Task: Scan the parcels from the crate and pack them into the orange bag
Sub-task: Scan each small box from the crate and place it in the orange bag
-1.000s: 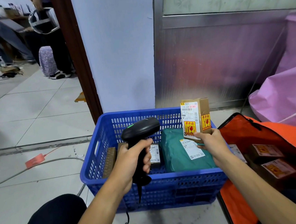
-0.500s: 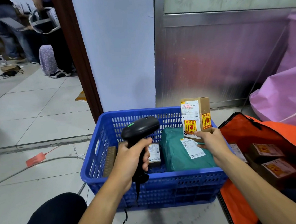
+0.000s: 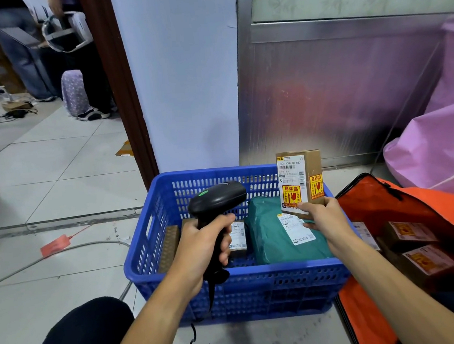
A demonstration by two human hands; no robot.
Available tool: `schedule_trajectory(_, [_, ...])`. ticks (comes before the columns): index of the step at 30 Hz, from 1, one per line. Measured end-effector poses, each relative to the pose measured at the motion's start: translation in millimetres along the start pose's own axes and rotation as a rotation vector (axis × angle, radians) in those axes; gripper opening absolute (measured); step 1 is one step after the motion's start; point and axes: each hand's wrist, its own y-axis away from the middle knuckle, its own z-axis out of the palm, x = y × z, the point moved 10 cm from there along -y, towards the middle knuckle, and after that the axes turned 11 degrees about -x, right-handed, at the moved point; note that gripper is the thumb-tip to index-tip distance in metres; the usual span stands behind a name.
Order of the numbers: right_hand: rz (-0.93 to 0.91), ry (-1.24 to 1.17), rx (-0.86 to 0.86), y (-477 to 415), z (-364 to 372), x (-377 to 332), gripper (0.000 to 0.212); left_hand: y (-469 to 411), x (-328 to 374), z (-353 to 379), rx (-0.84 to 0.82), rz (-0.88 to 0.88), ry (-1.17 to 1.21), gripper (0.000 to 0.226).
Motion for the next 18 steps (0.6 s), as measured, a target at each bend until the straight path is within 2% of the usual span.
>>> schedule_trajectory(18, [0.006,0.032,-0.023,-1.5,2.7,1.3,0.037,1.2,3.4,-1.3,0.014,-0.002,0.009,0.03])
